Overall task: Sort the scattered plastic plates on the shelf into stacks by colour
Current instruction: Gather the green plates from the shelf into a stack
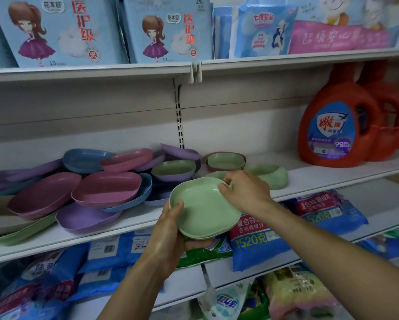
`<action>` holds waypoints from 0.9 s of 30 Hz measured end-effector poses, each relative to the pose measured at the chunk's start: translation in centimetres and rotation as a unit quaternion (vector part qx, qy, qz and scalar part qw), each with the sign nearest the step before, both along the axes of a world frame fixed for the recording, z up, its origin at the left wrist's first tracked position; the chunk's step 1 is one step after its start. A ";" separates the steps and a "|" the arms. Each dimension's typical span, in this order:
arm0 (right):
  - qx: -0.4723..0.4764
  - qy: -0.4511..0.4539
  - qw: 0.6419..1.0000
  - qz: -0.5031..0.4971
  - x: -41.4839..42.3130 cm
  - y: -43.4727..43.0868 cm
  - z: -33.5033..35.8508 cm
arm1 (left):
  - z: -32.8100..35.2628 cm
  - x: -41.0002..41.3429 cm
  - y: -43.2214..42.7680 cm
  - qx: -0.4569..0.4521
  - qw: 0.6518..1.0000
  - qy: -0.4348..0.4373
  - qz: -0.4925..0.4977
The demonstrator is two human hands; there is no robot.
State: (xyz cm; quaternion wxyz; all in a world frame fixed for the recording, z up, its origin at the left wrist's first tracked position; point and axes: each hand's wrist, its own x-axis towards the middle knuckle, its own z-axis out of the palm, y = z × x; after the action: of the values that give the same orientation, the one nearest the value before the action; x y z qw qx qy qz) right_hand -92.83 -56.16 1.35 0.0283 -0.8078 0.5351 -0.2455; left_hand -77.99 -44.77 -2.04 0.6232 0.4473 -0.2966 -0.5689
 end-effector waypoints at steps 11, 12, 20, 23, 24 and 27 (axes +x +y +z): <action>0.129 -0.171 0.949 -0.232 -9.7 -7.1 -0.5 | 0.0 -0.8 -0.9 0.028 0.999 0.011 0.024; 0.148 -0.159 0.946 -0.239 -10.2 -7.7 -0.9 | -0.1 -0.9 -1.0 0.029 0.999 0.012 0.023; 0.236 -0.331 0.882 -0.239 -10.4 -9.9 -3.0 | 0.0 -1.6 -1.3 0.032 0.999 -0.001 0.020; 0.227 -0.325 0.881 -0.258 -10.6 -9.6 -2.8 | 0.1 -1.5 -1.0 0.030 0.999 -0.001 0.021; 0.219 -0.330 0.880 -0.262 -10.8 -9.4 -2.7 | 0.0 -1.5 -0.9 0.028 0.999 -0.003 0.022; 0.178 -0.387 0.872 -0.242 -10.8 -8.3 -2.3 | -0.1 -1.0 -0.3 0.023 0.999 -0.011 0.021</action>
State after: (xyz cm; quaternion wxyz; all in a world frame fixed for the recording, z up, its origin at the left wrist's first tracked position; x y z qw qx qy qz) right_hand -103.58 -64.42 -0.96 0.3167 -0.4747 0.6945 -0.4382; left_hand -79.02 -45.04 -2.15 0.6216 0.4738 -0.2803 -0.5573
